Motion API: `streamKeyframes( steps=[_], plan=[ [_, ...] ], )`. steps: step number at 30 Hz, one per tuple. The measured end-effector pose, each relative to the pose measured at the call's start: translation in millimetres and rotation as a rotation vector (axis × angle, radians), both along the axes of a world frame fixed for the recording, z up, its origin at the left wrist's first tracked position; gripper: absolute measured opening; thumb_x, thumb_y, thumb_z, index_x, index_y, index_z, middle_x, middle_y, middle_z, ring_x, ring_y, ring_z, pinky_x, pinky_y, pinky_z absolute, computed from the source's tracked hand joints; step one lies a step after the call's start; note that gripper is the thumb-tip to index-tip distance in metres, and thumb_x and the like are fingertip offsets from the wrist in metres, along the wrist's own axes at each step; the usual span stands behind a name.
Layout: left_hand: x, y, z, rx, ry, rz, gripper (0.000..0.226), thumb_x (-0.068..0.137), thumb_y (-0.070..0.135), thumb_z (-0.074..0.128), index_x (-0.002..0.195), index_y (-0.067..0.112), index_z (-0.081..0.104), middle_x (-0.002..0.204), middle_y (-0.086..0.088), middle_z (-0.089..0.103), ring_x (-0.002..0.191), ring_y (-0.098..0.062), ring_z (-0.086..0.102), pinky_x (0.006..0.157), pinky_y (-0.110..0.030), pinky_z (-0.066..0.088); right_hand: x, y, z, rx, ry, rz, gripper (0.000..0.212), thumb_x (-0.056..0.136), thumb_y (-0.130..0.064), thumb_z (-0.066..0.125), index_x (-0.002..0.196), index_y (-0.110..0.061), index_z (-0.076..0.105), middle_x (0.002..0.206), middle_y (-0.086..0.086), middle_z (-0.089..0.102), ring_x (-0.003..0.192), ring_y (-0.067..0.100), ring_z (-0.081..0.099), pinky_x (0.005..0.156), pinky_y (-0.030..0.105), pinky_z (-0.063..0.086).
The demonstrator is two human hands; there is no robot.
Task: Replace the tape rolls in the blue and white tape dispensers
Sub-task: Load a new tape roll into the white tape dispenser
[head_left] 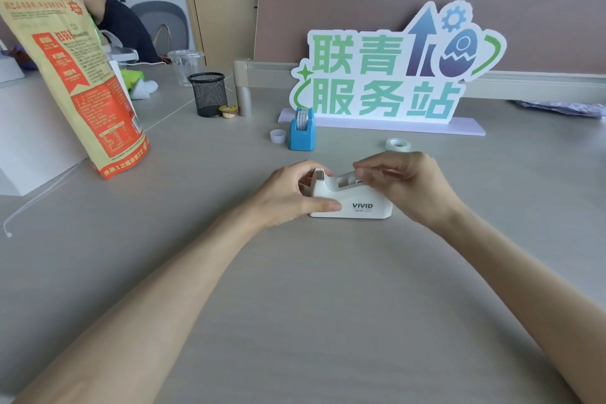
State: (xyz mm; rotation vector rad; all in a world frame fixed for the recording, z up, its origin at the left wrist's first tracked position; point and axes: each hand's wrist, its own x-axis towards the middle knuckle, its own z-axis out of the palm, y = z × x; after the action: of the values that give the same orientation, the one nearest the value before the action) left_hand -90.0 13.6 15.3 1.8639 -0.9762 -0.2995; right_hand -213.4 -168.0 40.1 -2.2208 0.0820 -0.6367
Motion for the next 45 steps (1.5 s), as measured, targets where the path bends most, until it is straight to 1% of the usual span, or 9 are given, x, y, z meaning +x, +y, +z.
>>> streamKeyframes(
  steps=[5,10,13,17,22,28,32,36,45],
  plan=[
    [1,-1,-1,0.0,0.021,-0.002,0.05,0.054,0.043,0.084,0.097,0.03,0.064,0.091,0.008,0.069,0.085,-0.01,0.064,0.075,-0.029,0.053,1,-8,6,-0.173,-0.107,0.009,0.009,0.085,-0.009,0.073,0.09,-0.013,0.079,0.084,-0.008,0.07,0.078,-0.006,0.061,0.071,0.005,0.042],
    [2,-1,0,0.012,0.007,0.004,0.047,0.056,0.041,0.084,0.097,0.03,0.064,0.09,0.008,0.07,0.085,-0.011,0.064,0.076,-0.03,0.053,2,-11,4,-0.426,-0.206,0.026,0.018,0.085,0.003,0.068,0.089,-0.011,0.078,0.085,0.0,0.067,0.074,0.016,0.063,0.07,0.035,0.051],
    [1,-1,0,0.001,0.024,0.0,0.044,0.061,0.034,0.085,0.099,0.028,0.064,0.094,0.004,0.07,0.086,-0.012,0.064,0.073,-0.028,0.054,-3,-8,2,-0.4,-0.285,-0.007,0.017,0.09,0.0,0.062,0.094,-0.01,0.076,0.092,-0.001,0.068,0.083,0.016,0.064,0.077,0.039,0.052],
    [3,-8,-4,-0.023,0.046,0.027,0.043,0.071,0.025,0.083,0.107,0.026,0.061,0.097,0.008,0.066,0.084,-0.01,0.061,0.069,-0.027,0.053,-9,9,-8,-0.153,-0.378,-0.099,0.014,0.093,-0.009,0.061,0.093,-0.013,0.074,0.096,-0.002,0.067,0.091,0.011,0.063,0.082,0.027,0.051],
    [12,-27,-5,-0.006,-0.002,0.091,0.049,0.075,0.031,0.079,0.117,0.029,0.054,0.106,0.019,0.059,0.095,-0.006,0.061,0.093,-0.033,0.053,-24,6,-21,-0.279,-0.438,-0.097,0.011,0.092,-0.003,0.062,0.095,-0.006,0.072,0.091,0.007,0.067,0.081,0.014,0.062,0.076,0.016,0.045],
    [10,-45,-6,0.065,-0.125,0.166,0.051,0.082,0.042,0.07,0.125,0.027,0.046,0.116,0.009,0.059,0.107,-0.014,0.06,0.093,-0.035,0.051,-24,11,-23,-0.471,-0.266,0.052,0.027,0.095,-0.006,0.051,0.115,-0.011,0.068,0.109,0.006,0.059,0.091,0.025,0.06,0.076,0.039,0.05],
    [12,-41,-8,0.122,-0.188,0.156,0.055,0.081,0.037,0.064,0.13,0.028,0.04,0.123,0.006,0.057,0.113,-0.019,0.058,0.098,-0.039,0.047,-35,33,-12,-0.397,-0.17,0.225,0.037,0.094,-0.025,0.044,0.124,-0.015,0.063,0.123,0.001,0.057,0.108,0.02,0.059,0.09,0.039,0.048],
    [14,-42,-11,0.107,-0.155,0.175,0.062,0.08,0.047,0.067,0.133,0.027,0.039,0.132,0.005,0.053,0.117,-0.019,0.056,0.102,-0.041,0.044,-39,43,-13,-0.545,-0.064,0.365,0.047,0.085,-0.047,0.065,0.124,-0.02,0.064,0.12,-0.004,0.061,0.105,0.016,0.061,0.089,0.036,0.048],
    [12,-41,-6,0.136,-0.169,0.182,0.062,0.084,0.043,0.067,0.136,0.025,0.039,0.128,0.004,0.056,0.114,-0.016,0.056,0.1,-0.034,0.044,-43,98,-14,-0.639,-0.141,0.544,0.05,0.084,-0.045,0.07,0.127,-0.022,0.064,0.126,0.001,0.059,0.1,0.017,0.059,0.089,0.024,0.04]
  ],
)
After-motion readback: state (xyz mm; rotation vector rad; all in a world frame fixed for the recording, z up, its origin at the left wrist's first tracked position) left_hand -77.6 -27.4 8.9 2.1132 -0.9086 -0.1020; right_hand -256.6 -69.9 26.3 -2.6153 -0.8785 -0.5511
